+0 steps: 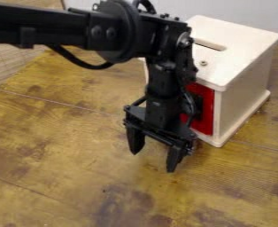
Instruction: Close the drawer
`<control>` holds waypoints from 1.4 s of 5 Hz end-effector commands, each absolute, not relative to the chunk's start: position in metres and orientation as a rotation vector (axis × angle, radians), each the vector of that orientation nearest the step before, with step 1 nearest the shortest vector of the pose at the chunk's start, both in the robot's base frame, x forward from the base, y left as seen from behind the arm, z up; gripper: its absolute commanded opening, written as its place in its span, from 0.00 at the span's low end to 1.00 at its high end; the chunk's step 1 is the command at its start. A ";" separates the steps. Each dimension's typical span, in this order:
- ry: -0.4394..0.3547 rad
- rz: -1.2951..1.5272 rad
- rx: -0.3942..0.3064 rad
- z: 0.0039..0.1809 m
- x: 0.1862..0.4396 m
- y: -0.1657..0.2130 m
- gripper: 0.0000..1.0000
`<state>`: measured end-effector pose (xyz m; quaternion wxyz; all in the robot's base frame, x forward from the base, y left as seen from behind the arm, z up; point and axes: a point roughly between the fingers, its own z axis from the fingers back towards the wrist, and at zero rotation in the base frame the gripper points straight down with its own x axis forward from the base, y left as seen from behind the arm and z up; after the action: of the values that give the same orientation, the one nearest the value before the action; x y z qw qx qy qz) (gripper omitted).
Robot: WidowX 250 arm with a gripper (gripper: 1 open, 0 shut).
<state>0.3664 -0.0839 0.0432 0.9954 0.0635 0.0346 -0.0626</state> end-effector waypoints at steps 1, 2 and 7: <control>-0.054 -0.137 0.113 0.096 0.371 -0.093 1.00; -0.081 -0.138 0.113 0.123 0.363 -0.092 1.00; -0.102 -0.102 0.140 0.143 0.328 -0.091 1.00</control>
<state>0.3294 -0.0832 0.1143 0.9962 0.0774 -0.0089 -0.0388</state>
